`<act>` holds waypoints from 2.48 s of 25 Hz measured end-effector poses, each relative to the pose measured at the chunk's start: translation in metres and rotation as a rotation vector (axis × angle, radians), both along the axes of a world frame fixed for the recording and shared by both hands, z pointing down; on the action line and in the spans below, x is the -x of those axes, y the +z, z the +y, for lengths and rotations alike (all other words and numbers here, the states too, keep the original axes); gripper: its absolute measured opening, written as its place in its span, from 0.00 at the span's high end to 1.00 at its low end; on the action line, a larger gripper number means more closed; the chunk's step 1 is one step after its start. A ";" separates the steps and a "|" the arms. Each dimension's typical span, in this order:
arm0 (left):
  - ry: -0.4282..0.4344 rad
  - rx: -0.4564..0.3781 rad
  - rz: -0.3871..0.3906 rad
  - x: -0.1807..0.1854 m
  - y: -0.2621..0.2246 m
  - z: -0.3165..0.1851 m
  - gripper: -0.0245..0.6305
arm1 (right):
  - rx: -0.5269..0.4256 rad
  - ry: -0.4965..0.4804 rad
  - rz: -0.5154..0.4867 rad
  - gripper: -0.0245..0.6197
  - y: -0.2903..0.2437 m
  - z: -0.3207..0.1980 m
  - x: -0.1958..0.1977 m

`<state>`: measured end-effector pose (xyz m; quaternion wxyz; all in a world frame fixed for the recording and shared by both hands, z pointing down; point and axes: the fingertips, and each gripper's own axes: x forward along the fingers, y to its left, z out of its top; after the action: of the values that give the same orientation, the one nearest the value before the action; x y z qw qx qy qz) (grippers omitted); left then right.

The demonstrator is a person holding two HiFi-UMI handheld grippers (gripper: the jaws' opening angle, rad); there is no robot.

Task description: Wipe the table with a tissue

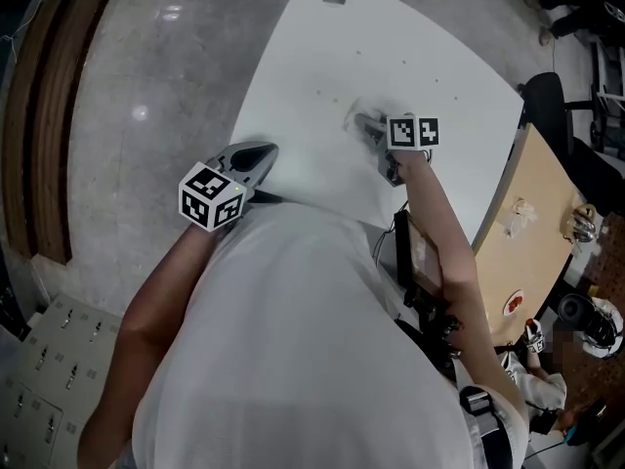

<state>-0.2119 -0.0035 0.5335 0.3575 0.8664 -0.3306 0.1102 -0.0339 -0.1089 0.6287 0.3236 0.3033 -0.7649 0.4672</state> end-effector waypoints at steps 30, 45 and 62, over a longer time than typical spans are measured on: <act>-0.060 -0.006 -0.008 0.014 -0.002 0.003 0.95 | 0.032 -0.060 -0.045 0.91 -0.001 -0.025 0.044; -0.060 -0.015 0.000 0.009 -0.003 -0.004 0.95 | 0.209 -0.420 -0.053 0.91 0.003 0.065 0.062; -0.037 -0.015 0.010 0.007 -0.003 -0.009 0.95 | 0.177 -0.316 -0.066 0.71 -0.022 0.069 -0.004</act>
<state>-0.2188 -0.0124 0.5310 0.3548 0.8634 -0.3454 0.0969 -0.0299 -0.0403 0.6071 0.3931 0.1342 -0.7692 0.4856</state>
